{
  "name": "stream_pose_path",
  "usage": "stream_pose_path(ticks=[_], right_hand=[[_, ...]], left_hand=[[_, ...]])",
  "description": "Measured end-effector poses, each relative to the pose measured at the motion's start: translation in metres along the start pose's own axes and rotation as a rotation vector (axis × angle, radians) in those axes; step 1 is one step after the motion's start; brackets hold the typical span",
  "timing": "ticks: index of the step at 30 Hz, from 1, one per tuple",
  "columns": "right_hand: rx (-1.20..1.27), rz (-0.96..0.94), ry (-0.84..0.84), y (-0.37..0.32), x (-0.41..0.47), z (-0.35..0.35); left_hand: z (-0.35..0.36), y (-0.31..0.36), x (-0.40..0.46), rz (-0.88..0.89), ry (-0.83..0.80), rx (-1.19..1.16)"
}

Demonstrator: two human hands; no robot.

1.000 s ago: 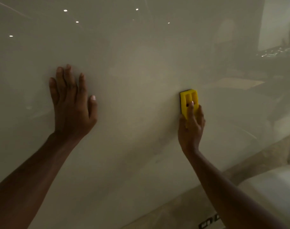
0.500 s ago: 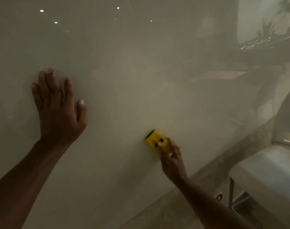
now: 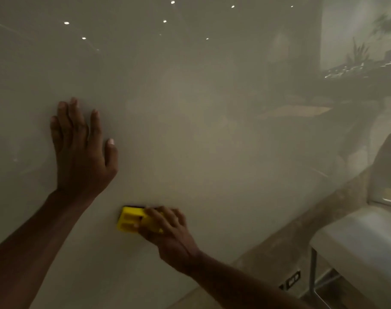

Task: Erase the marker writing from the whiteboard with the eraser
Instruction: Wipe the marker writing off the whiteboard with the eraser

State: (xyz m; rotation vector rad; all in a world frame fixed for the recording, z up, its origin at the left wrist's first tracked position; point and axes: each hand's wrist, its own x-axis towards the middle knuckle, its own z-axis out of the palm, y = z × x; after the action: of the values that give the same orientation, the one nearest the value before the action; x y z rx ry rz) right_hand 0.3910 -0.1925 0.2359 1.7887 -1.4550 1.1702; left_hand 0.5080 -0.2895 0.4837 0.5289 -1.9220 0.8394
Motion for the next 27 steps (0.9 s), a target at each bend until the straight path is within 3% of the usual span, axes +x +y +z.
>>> stream_pose_path(ticks=[2, 4, 7, 10, 13, 15, 19, 21, 23, 27], right_hand=[[-0.069, -0.162, -0.069, 0.008, 0.027, -0.015], [-0.118, -0.166, -0.032, 0.028, 0.055, -0.038], [-0.182, 0.061, 0.175, 0.071, 0.103, -0.089], [-0.164, 0.412, 0.435, 0.112, 0.140, -0.133], [-0.159, 0.565, 0.493, 0.110, 0.155, -0.136], [-0.190, 0.408, 0.413, 0.082, 0.154, -0.127], [-0.314, -0.172, 0.026, 0.042, 0.148, -0.116], [-0.373, -0.295, -0.056, 0.052, 0.165, -0.128], [-0.399, -0.301, -0.036, 0.070, 0.191, -0.147], [-0.352, -0.051, 0.217, 0.118, 0.242, -0.209]], left_hand=[[-0.004, -0.010, 0.002, -0.019, 0.012, 0.009], [-0.010, -0.022, 0.003, -0.045, 0.031, 0.016], [-0.020, -0.040, 0.004, -0.073, 0.057, 0.015], [-0.026, -0.052, 0.009, -0.073, 0.071, 0.018], [-0.029, -0.057, 0.021, -0.080, 0.092, 0.024], [-0.030, -0.057, 0.031, -0.090, 0.117, 0.025], [-0.030, -0.057, 0.049, -0.110, 0.138, 0.010], [-0.029, -0.059, 0.057, -0.120, 0.138, -0.006], [-0.028, -0.064, 0.063, -0.127, 0.138, 0.001], [-0.025, -0.072, 0.075, -0.110, 0.142, 0.035]])
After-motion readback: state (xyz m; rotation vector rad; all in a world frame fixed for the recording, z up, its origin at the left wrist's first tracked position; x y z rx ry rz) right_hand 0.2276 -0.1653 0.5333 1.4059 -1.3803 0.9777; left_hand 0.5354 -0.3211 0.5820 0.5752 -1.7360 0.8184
